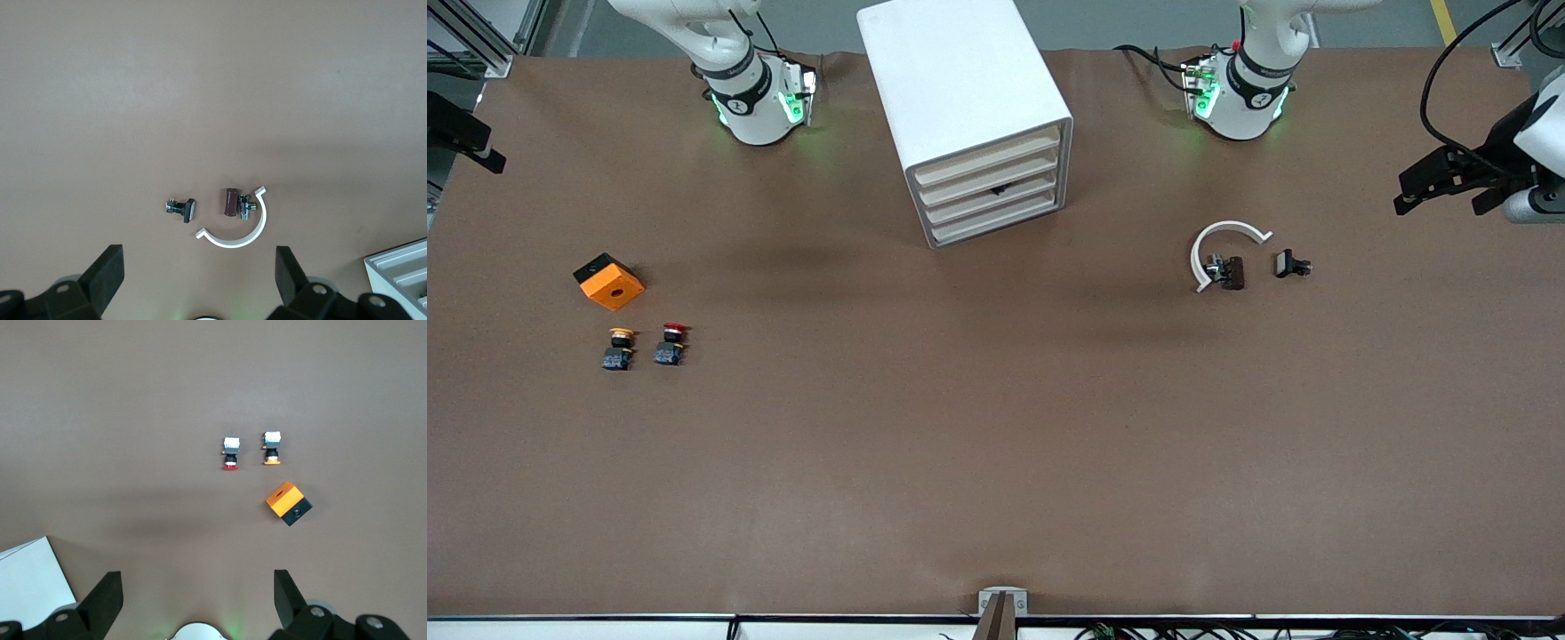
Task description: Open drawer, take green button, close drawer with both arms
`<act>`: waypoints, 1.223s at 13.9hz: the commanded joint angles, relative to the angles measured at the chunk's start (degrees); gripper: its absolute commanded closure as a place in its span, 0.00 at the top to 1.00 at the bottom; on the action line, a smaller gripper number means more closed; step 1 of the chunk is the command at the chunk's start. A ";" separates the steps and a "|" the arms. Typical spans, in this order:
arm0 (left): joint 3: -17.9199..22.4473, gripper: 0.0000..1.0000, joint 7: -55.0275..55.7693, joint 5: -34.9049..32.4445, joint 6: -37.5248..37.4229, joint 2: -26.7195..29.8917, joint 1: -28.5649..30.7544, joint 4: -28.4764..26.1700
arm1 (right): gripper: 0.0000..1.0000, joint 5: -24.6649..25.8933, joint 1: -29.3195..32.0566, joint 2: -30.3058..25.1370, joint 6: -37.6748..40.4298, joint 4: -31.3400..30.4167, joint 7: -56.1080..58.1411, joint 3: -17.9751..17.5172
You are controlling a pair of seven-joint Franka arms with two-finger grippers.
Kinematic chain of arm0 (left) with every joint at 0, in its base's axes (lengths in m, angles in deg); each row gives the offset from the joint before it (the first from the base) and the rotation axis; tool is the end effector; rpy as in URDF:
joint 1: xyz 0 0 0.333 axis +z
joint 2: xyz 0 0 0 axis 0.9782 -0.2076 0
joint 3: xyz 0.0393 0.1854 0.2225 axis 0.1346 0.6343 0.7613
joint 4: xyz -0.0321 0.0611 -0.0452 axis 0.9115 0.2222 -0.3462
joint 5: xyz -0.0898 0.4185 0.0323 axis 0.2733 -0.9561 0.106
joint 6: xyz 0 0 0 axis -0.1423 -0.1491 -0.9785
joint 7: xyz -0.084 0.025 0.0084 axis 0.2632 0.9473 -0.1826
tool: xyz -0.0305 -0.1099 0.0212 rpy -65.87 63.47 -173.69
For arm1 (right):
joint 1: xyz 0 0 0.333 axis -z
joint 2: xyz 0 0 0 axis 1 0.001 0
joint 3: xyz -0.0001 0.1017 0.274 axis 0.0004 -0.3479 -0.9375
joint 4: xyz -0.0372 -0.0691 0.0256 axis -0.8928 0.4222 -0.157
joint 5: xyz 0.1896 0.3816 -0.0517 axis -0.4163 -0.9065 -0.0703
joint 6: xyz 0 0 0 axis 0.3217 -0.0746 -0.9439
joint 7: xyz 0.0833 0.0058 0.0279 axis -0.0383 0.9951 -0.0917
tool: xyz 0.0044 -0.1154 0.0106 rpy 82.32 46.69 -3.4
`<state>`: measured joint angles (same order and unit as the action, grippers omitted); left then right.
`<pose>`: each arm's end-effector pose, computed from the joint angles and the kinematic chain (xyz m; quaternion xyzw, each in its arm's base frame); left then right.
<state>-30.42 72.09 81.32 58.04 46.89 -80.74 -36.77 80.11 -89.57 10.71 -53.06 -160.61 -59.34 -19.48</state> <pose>0.5565 -0.0105 0.5894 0.9998 0.0012 -0.0137 0.0143 0.5203 -0.0761 0.6460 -0.9997 0.0122 0.0158 0.0133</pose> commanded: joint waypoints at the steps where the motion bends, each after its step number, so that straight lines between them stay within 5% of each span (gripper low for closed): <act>1: 0.34 1.00 -1.62 -0.75 -1.43 -0.75 -0.18 1.87 | 1.00 -0.01 -0.37 -1.17 1.83 -0.51 -0.47 0.65; 8: 0.61 1.00 -1.62 -0.48 -2.22 -2.24 0.79 2.14 | 1.00 -0.10 -0.19 -1.08 0.88 -0.16 -0.47 0.83; 17: -3.52 1.00 7.94 -0.13 7.95 -21.03 -0.53 2.58 | 1.00 -0.10 0.42 -1.08 2.54 -0.07 -0.47 0.65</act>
<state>-32.50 76.63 81.32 63.80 30.11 -81.12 -36.20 80.11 -89.35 10.40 -51.40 -160.53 -59.40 -18.63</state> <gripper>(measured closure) 0.000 0.000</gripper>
